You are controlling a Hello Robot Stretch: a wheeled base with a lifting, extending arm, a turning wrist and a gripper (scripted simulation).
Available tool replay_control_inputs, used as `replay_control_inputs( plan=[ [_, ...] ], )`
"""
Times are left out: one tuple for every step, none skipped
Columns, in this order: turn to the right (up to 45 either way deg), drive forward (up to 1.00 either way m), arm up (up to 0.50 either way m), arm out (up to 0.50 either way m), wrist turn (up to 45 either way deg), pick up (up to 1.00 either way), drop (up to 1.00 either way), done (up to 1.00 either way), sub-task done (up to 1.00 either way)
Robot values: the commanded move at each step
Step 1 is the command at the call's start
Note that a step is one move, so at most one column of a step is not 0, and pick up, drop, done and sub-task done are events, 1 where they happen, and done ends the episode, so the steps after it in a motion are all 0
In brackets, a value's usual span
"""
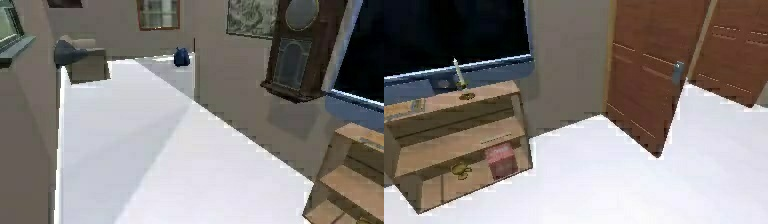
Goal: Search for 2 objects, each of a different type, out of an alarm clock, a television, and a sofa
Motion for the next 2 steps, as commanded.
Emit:
replay_control_inputs(
  plan=[
    [45.0, 0.0, 0.0, 0.0, 0.0, 0.0, 0.0, 0.0, 0.0],
    [12.0, 0.0, 0.0, 0.0, 0.0, 0.0, 0.0, 0.0, 0.0]
  ],
)
